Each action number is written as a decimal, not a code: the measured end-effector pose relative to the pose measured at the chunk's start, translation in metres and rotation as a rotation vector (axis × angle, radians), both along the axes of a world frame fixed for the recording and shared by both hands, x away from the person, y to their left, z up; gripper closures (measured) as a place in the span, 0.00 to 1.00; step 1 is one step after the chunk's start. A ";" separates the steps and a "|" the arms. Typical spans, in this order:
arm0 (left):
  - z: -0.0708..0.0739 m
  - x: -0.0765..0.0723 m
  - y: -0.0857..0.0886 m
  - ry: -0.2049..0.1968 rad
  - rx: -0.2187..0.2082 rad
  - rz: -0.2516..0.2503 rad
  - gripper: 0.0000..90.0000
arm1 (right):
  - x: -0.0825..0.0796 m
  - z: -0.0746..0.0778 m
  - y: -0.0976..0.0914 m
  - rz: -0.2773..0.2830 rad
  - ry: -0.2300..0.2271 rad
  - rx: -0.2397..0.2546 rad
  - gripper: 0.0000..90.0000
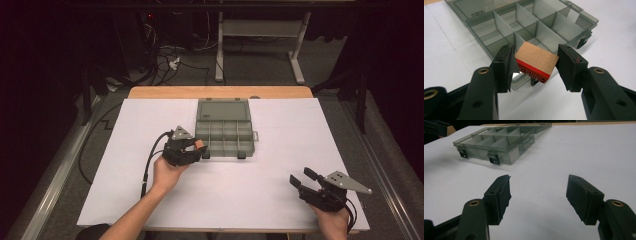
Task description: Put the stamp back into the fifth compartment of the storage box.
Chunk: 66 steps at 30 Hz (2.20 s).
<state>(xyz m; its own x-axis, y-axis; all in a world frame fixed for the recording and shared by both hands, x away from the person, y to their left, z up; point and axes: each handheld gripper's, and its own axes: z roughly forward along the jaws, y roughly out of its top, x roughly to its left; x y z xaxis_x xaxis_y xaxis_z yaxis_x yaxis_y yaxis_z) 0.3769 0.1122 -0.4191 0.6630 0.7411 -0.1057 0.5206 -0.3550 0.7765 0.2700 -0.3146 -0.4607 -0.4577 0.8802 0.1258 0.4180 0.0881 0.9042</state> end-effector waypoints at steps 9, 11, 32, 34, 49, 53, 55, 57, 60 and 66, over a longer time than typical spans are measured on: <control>0.000 0.010 -0.005 0.008 0.012 0.007 0.55 | 0.000 0.000 -0.001 -0.001 -0.001 0.005 0.40; 0.000 0.013 -0.006 0.009 0.011 0.010 0.55 | 0.000 0.000 -0.002 0.001 -0.003 0.002 0.40; -0.011 0.030 -0.008 0.029 0.024 0.039 0.55 | 0.000 0.000 -0.002 0.002 -0.003 0.001 0.40; -0.012 0.030 -0.008 0.030 0.028 0.043 0.55 | 0.000 0.000 -0.002 0.002 -0.004 0.001 0.40; -0.016 0.034 -0.010 0.039 0.033 0.047 0.54 | 0.000 0.000 -0.002 0.001 -0.003 0.002 0.40; -0.017 0.034 -0.010 0.034 0.037 0.047 0.54 | 0.000 0.000 -0.002 0.001 -0.003 0.001 0.40; -0.017 0.034 -0.011 0.034 0.040 0.046 0.54 | 0.000 0.000 -0.002 0.001 0.001 0.005 0.40; -0.017 0.033 -0.011 0.033 0.043 0.045 0.54 | 0.000 0.000 -0.002 0.001 0.000 0.004 0.40; -0.016 0.033 -0.011 0.031 0.044 0.045 0.53 | 0.000 0.000 -0.002 0.002 0.000 0.004 0.40; -0.014 0.031 -0.011 0.014 0.037 0.042 0.52 | 0.000 0.000 -0.002 0.001 0.001 0.005 0.40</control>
